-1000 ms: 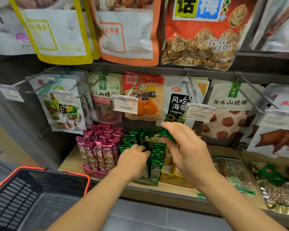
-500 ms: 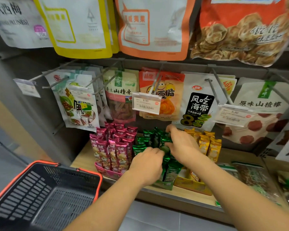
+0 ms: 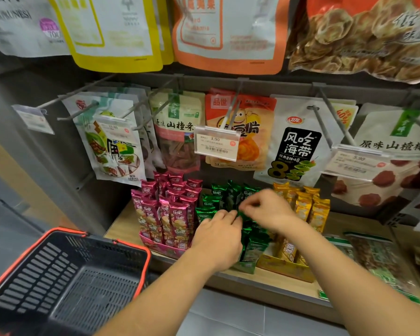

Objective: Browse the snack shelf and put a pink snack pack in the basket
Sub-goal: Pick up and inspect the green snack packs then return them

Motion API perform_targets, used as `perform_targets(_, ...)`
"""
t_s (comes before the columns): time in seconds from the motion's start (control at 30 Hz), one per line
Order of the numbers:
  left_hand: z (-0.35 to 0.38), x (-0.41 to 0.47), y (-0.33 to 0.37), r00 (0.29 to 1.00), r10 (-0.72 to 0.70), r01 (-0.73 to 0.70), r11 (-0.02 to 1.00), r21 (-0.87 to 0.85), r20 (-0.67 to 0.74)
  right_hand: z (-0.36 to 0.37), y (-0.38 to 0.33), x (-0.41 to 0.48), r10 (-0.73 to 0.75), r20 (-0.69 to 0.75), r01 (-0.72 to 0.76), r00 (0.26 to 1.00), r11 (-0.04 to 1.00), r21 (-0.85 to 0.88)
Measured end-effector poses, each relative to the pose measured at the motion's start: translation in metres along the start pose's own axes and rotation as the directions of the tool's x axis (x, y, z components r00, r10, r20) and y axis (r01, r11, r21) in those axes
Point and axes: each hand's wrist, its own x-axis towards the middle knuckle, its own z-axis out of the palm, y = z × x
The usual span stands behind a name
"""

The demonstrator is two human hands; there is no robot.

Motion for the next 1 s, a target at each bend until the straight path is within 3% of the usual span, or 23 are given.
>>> perform_targets(0.07, 0.0, 0.0, 0.002, 1.0, 0.005, -0.005, 1.0, 0.027, 0.002, -0.013, 0.001, 0.008, 0.035, -0.24, 0.018, 0.97, 0.977, 0.214)
perform_targets(0.13, 0.001, 0.0, 0.004, 1.0, 0.012, -0.012, 0.999, 0.03, 0.009, -0.018, 0.003, 0.02, 0.079, -0.346, -0.018, 0.935, 0.984, 0.177)
perform_targets(0.23, 0.001, 0.0, 0.004, 1.0, 0.017, -0.017, 0.999, 0.031, 0.007, -0.011, 0.006, 0.04, 0.197, -0.187, -0.216, 0.962, 0.972, -0.087)
perform_targets(0.33, 0.001, 0.001, 0.003, 1.0, 0.02, -0.02, 1.0, 0.021, 0.001, 0.005, 0.008, 0.054, 0.248, -0.024, -0.248, 0.968, 0.946, -0.208)
perform_targets(0.43, 0.001, 0.001, 0.002, 1.0, 0.022, -0.022, 1.0, 0.009, -0.001, 0.016, 0.005, 0.06, 0.248, -0.102, -0.268, 0.963, 0.911, -0.313)
perform_targets(0.53, 0.001, 0.001, 0.0, 1.0, 0.027, -0.027, 1.0, 0.0, -0.012, 0.017, 0.002, 0.056, 0.228, -0.156, -0.265, 0.961, 0.924, -0.276)
perform_targets(0.67, 0.001, 0.002, 0.0, 1.0, 0.028, -0.028, 1.0, -0.008, -0.002, 0.002, 0.001, 0.027, -0.008, -0.296, -0.043, 0.955, 0.985, -0.167)
perform_targets(0.77, 0.003, 0.004, 0.0, 1.0, 0.026, -0.026, 0.999, -0.029, -0.006, -0.019, -0.019, -0.001, -0.233, -0.514, 0.25, 0.825, 0.967, -0.036)
perform_targets(0.83, 0.002, 0.004, -0.002, 1.0, 0.025, -0.026, 0.998, -0.05, -0.018, -0.03, -0.034, -0.025, -0.355, -0.607, 0.38, 0.711, 0.92, -0.094)
perform_targets(0.93, -0.003, 0.003, -0.003, 0.999, 0.032, -0.035, 0.995, -0.088, -0.04, -0.041, -0.043, -0.066, -0.585, -0.602, 0.552, 0.544, 0.789, -0.268)
perform_targets(1.0, -0.009, 0.003, -0.004, 0.998, 0.028, -0.035, 0.993, -0.111, -0.062, -0.051, -0.043, -0.092, -0.677, -0.565, 0.604, 0.472, 0.715, -0.352)
